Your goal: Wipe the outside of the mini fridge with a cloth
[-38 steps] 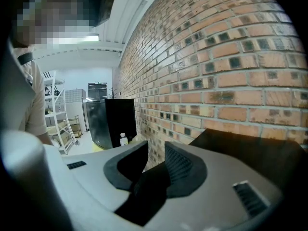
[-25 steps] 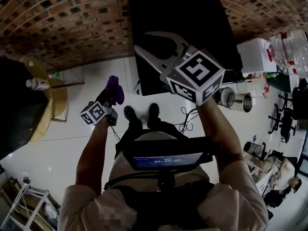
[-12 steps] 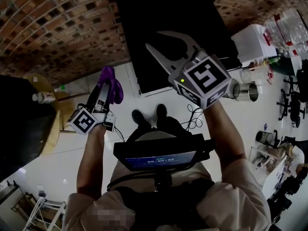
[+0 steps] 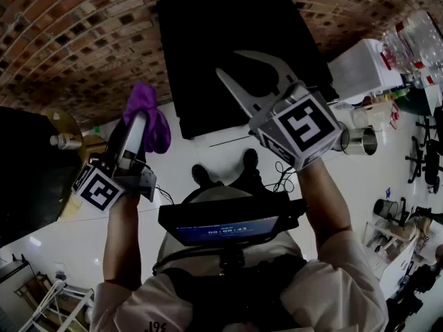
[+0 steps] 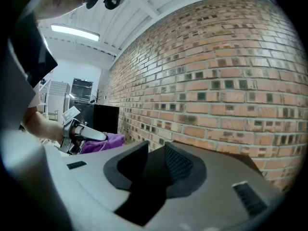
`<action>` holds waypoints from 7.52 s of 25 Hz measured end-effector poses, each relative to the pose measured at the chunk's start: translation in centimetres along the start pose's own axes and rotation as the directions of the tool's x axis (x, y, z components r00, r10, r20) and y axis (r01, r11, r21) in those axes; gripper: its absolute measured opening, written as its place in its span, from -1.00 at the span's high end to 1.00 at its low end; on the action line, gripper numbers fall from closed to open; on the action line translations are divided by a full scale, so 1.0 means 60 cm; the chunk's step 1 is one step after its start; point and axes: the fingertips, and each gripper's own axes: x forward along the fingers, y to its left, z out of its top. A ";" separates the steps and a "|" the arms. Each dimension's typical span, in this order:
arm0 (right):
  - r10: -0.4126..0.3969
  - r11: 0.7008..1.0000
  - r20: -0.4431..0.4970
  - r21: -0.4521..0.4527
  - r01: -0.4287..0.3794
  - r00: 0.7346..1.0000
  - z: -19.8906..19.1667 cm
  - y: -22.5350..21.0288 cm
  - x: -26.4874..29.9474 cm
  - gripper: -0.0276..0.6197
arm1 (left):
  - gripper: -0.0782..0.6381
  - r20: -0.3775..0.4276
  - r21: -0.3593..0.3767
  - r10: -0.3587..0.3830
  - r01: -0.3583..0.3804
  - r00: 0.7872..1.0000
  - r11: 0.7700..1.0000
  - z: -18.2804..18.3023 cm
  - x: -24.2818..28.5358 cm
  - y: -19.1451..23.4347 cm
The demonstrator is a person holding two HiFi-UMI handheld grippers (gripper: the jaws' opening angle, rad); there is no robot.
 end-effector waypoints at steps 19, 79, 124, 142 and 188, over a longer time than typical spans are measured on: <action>0.028 0.983 0.144 0.178 -0.054 0.989 -0.011 -0.214 -0.167 0.60 | 0.40 -0.444 0.512 0.125 0.137 0.888 0.848 -0.147 0.374 -0.196; -0.129 0.985 -0.447 0.042 0.165 0.885 -0.191 -0.183 -0.062 0.16 | 0.76 -0.300 0.610 -0.024 0.211 0.954 0.764 -0.124 0.388 -0.174; 0.007 0.951 -0.004 0.308 -0.006 1.000 -0.180 -0.532 -0.121 0.47 | 0.76 -0.117 0.577 0.215 -0.110 0.970 0.809 -0.146 0.589 -0.188; 0.066 0.864 0.104 0.491 -0.109 0.992 -0.225 -0.620 -0.025 0.47 | 0.76 -0.094 0.611 0.332 -0.209 0.938 0.764 -0.138 0.616 -0.154; 0.105 0.735 -0.139 0.678 0.017 0.985 -0.512 -0.582 0.112 0.48 | 0.76 -0.088 0.607 0.340 -0.220 0.936 0.764 -0.135 0.611 -0.150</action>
